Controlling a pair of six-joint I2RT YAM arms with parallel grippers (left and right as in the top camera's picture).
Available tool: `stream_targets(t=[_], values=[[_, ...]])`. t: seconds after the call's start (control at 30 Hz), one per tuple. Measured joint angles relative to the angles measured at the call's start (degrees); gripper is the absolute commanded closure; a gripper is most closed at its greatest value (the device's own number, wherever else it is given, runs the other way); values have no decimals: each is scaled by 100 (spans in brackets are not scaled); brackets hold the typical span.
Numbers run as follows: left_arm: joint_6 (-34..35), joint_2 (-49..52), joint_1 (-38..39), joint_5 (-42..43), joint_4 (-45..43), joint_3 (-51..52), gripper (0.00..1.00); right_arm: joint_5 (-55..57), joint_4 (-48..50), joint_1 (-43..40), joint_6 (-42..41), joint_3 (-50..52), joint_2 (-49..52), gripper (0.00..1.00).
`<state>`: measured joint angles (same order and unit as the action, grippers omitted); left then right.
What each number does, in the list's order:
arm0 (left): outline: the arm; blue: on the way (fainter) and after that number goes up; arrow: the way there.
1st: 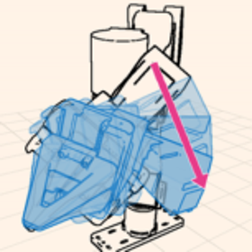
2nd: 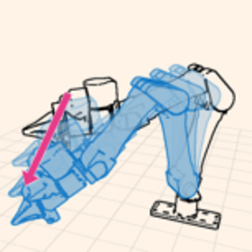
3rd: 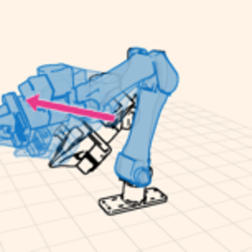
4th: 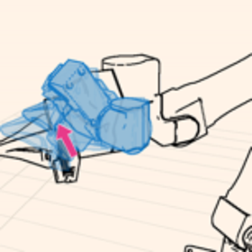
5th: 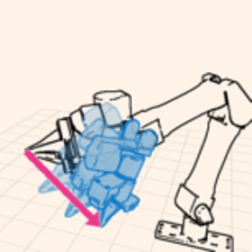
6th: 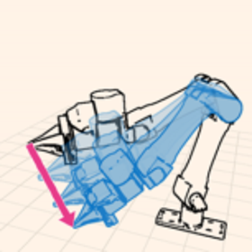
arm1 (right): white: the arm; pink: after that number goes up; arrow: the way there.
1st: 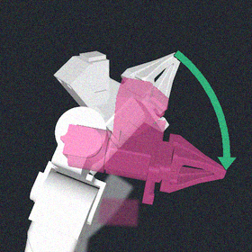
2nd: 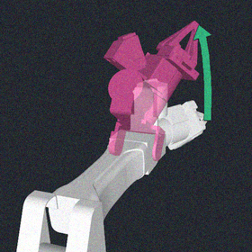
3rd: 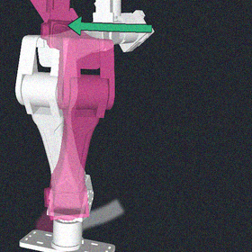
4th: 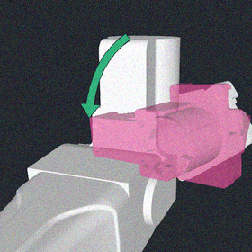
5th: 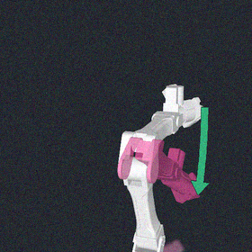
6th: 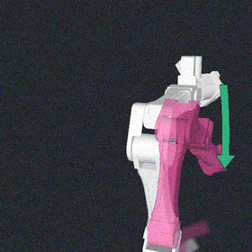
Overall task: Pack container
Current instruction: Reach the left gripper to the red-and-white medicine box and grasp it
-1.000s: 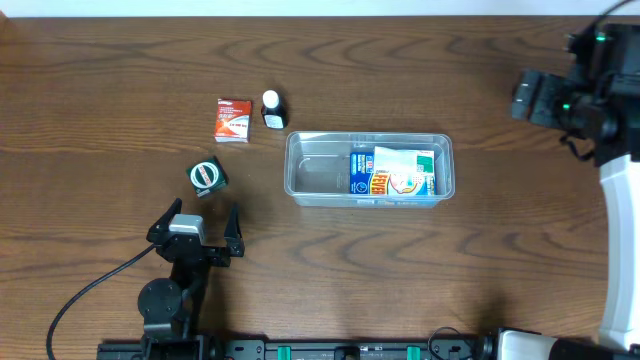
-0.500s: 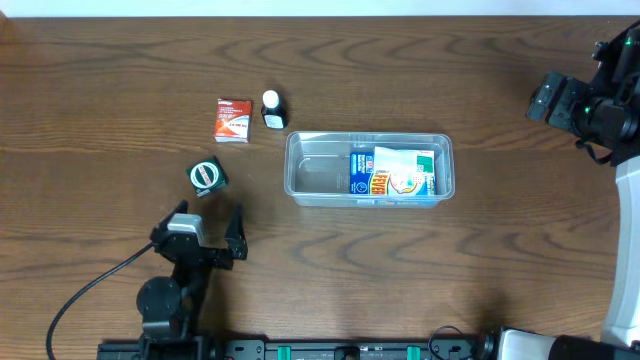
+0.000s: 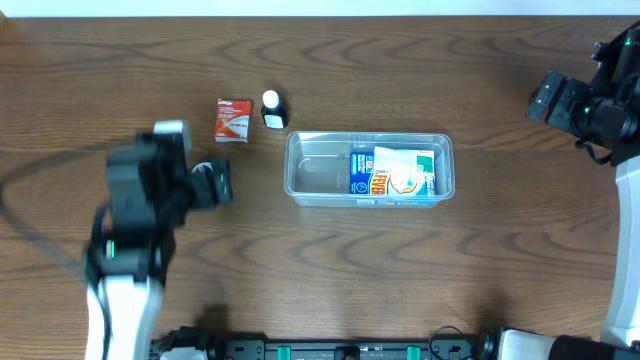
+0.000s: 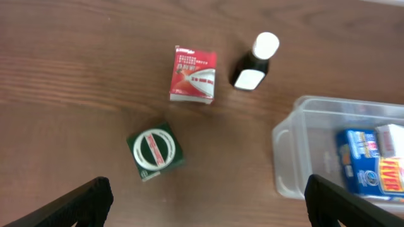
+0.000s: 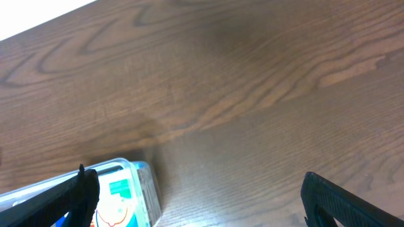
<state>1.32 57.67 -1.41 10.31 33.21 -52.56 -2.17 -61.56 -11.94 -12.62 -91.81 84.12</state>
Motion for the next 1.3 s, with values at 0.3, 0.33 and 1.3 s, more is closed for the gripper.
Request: stream_targets(t=[0.3, 0.33, 1.3], values=[[-507, 2205, 0, 236, -870, -866, 2, 0, 2, 0, 0, 0, 0, 1], [-538, 2352, 0, 286, -970, -866, 2, -2, 2, 0, 0, 0, 0, 1], [-761, 5128, 2, 4, -3775, -868, 2, 0, 2, 0, 0, 0, 0, 1]])
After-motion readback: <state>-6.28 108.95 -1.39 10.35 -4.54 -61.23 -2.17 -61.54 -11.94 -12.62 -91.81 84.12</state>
